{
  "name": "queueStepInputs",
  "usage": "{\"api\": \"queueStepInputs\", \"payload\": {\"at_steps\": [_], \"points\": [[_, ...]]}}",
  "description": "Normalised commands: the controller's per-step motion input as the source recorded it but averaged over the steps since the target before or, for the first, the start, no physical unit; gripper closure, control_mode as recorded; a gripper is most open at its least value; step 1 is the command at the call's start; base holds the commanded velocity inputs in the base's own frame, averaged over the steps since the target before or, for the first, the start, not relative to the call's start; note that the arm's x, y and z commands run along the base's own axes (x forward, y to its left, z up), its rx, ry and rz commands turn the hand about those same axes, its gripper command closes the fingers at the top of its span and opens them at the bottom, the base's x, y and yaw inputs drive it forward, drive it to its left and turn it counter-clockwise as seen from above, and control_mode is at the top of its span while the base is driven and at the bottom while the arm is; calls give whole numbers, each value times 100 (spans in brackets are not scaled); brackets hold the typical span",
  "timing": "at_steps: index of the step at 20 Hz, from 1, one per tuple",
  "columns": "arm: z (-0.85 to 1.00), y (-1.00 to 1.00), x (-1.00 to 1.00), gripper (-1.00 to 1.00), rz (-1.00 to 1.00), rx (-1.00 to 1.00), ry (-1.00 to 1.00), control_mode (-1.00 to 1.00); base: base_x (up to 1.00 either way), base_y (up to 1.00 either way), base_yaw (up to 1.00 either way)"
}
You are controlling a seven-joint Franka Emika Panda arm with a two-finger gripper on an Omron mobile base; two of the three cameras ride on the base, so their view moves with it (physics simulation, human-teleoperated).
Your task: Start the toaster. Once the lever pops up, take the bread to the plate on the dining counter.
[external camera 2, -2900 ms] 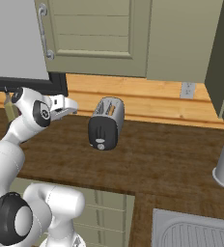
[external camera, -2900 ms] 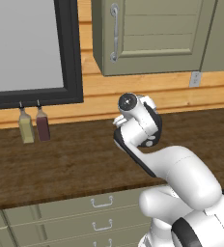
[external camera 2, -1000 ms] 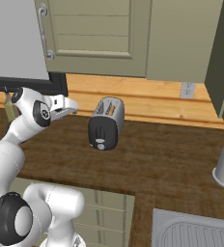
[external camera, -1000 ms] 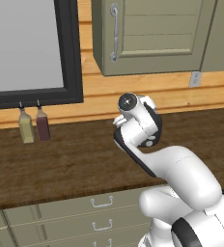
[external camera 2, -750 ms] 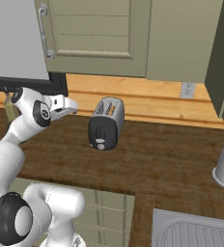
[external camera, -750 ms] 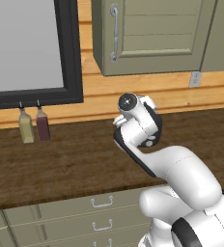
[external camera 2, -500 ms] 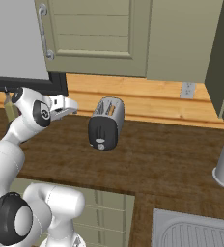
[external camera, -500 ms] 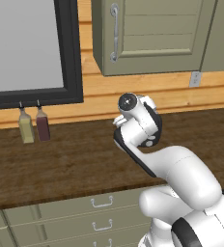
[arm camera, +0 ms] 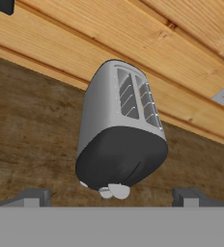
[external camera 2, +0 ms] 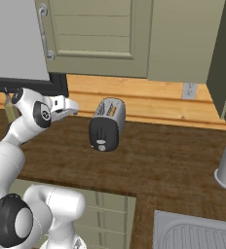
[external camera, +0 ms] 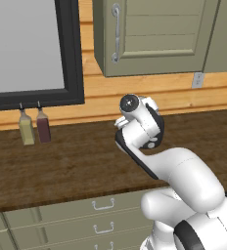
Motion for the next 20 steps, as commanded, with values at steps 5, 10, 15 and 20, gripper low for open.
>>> {"api": "queueStepInputs", "payload": {"at_steps": [5, 10, 15, 20], "points": [[0, 0, 0, -100, 0, 0, 0, -100, 0, 0, 0], [0, 0, 0, -100, 0, 0, 0, -100, 0, 0, 0], [0, 0, 0, -100, 0, 0, 0, -100, 0, 0, 0], [0, 0, 0, -100, 0, 0, 0, -100, 0, 0, 0]]}}
